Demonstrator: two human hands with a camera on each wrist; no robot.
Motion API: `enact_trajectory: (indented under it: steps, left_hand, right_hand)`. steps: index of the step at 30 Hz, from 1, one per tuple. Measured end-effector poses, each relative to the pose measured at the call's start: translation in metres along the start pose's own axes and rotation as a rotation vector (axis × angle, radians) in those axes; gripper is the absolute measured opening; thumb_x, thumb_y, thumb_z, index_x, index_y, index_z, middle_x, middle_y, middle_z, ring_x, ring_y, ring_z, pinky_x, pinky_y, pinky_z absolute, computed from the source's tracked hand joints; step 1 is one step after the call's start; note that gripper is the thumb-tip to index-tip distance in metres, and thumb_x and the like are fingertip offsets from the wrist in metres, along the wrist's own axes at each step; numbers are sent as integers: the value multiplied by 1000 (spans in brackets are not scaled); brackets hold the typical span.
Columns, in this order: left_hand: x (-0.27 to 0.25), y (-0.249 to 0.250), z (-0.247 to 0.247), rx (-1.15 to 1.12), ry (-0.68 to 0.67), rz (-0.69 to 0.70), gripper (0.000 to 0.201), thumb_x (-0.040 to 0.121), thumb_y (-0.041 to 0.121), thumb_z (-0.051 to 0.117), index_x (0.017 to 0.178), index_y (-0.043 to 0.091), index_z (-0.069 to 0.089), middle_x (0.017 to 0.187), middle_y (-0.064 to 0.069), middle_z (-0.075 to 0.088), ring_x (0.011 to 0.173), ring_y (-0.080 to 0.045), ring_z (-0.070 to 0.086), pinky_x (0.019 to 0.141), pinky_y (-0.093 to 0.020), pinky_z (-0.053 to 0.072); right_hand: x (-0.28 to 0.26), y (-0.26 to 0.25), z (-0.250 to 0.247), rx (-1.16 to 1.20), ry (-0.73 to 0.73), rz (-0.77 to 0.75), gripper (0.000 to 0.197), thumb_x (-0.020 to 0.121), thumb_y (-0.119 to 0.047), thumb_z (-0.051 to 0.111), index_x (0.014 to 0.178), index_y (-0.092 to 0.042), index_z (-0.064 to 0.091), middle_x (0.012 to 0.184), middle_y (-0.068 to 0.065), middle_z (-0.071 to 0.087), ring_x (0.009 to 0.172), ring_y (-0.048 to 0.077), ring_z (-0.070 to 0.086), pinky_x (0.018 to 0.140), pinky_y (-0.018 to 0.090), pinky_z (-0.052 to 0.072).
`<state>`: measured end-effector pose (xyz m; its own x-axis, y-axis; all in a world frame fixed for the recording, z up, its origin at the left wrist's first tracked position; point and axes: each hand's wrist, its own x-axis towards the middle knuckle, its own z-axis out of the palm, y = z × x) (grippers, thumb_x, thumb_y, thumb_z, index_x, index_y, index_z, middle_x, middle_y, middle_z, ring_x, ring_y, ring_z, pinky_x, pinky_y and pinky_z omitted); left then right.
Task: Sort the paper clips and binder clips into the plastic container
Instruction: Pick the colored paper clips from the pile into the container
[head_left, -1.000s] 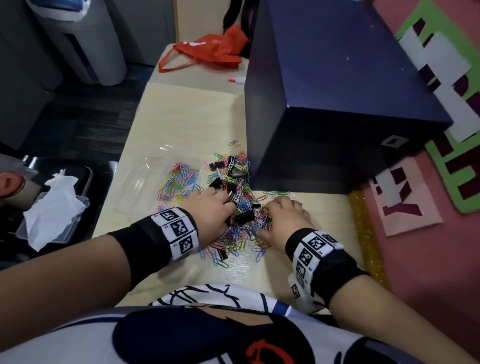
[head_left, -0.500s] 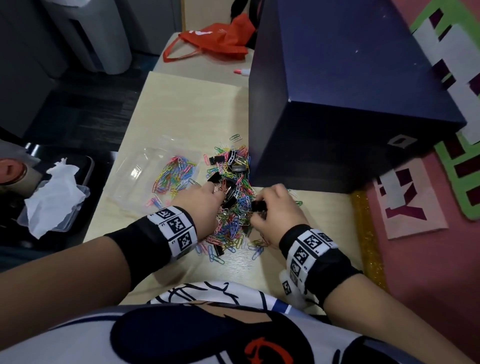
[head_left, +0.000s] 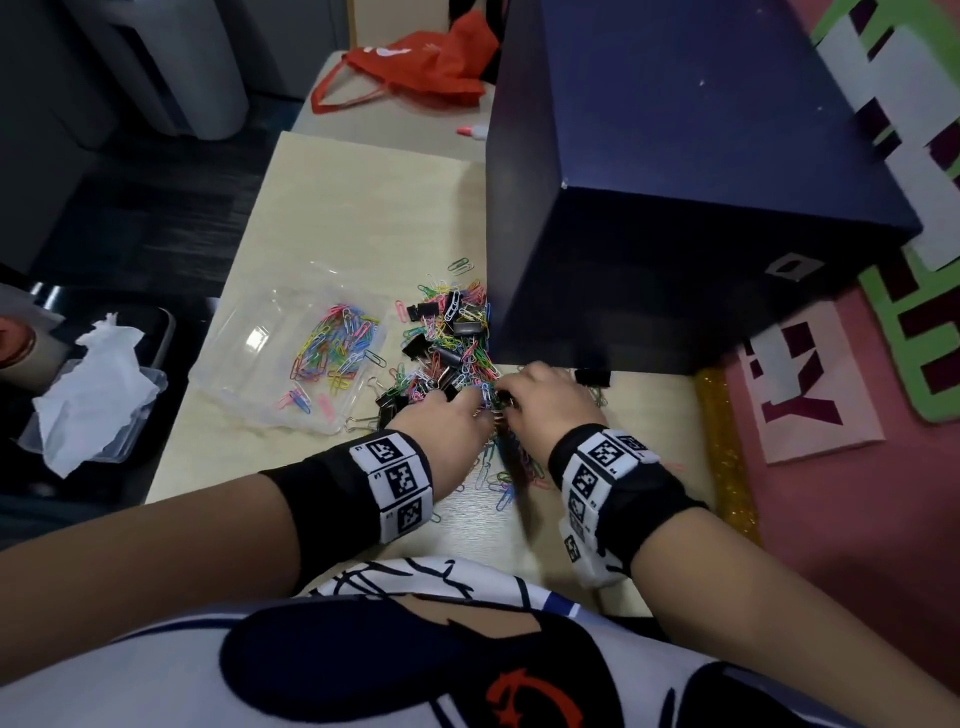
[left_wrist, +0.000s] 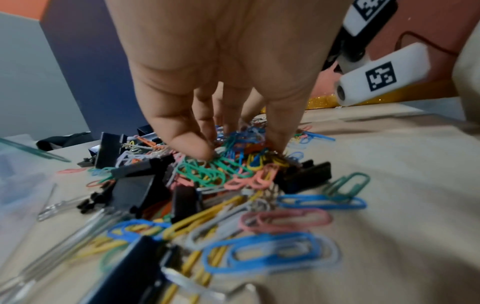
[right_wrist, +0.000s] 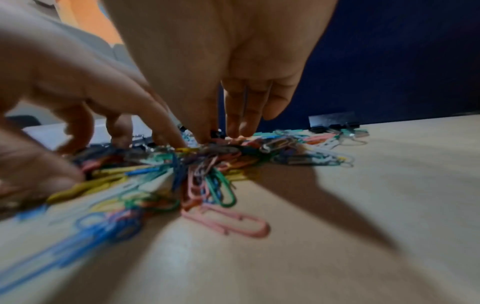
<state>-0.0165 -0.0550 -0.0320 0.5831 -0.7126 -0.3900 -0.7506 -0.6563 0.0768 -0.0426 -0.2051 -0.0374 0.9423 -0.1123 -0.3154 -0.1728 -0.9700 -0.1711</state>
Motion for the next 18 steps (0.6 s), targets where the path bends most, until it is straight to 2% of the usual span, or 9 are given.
enact_trajectory:
  steps: [4,8,11,13,18]
  left_hand:
    - [4,-3,-4,6,-33,-24,27,88,6,48,115,10,48,114,-12,39,94,-34,52,64,-40,42]
    - [5,-5,-5,0,-39,-23,27,84,5,54,110,9,49,111,-11,41,94,-32,53,62,-37,40]
    - [7,-7,-6,-10,-32,-15,26,84,2,50,109,8,50,106,-11,43,88,-33,56,59,-37,41]
    - [8,-8,-7,-5,-29,-5,27,84,1,51,110,8,52,104,-11,45,86,-32,57,57,-36,40]
    - [9,-13,-9,-19,-22,40,32,83,0,51,112,11,55,108,-9,48,83,-31,60,57,-35,42]
  right_hand:
    - [2,-4,6,15,0,26,30,91,-20,49,121,-21,54,120,5,52,116,28,49,92,37,41]
    - [-3,1,2,108,130,113,24,92,-30,51,114,-24,57,115,2,55,110,24,51,90,36,42]
    - [-5,12,-9,167,230,216,24,92,-29,50,115,-23,57,114,3,56,109,25,51,89,36,44]
    - [-5,19,-15,145,238,272,26,92,-26,49,116,-24,56,116,2,56,110,25,49,89,37,43]
    - [-9,25,-15,-1,220,267,36,89,-13,48,123,-25,53,125,1,50,114,25,42,91,35,38]
